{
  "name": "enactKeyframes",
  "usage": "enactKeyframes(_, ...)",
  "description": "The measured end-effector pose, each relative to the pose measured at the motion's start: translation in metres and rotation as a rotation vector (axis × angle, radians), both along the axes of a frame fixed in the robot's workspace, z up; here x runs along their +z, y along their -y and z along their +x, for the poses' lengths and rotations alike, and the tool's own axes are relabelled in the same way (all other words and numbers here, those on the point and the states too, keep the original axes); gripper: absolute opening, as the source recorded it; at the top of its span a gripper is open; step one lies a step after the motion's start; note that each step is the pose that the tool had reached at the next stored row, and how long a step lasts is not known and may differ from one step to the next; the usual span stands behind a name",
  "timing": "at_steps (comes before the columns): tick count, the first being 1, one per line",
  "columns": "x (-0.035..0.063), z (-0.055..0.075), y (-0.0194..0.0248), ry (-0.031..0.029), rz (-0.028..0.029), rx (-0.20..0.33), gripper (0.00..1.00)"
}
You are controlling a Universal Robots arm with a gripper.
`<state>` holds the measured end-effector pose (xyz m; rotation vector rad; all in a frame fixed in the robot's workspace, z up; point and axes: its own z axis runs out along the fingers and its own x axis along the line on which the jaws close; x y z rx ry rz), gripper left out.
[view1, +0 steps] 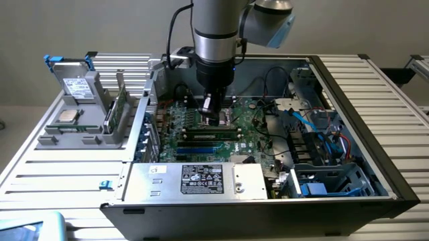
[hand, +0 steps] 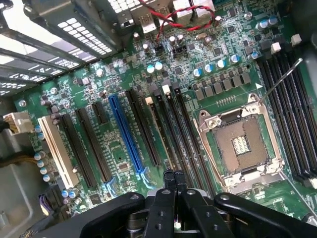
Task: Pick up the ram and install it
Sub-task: 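Press down the ram until it locks into place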
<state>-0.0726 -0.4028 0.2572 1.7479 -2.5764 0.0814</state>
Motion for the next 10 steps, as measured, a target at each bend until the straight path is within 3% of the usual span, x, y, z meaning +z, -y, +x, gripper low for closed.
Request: enactKeyframes(10, -0.0001, 0.0000, 0.0000, 0.0000, -0.0001, -0.155, 0.11)
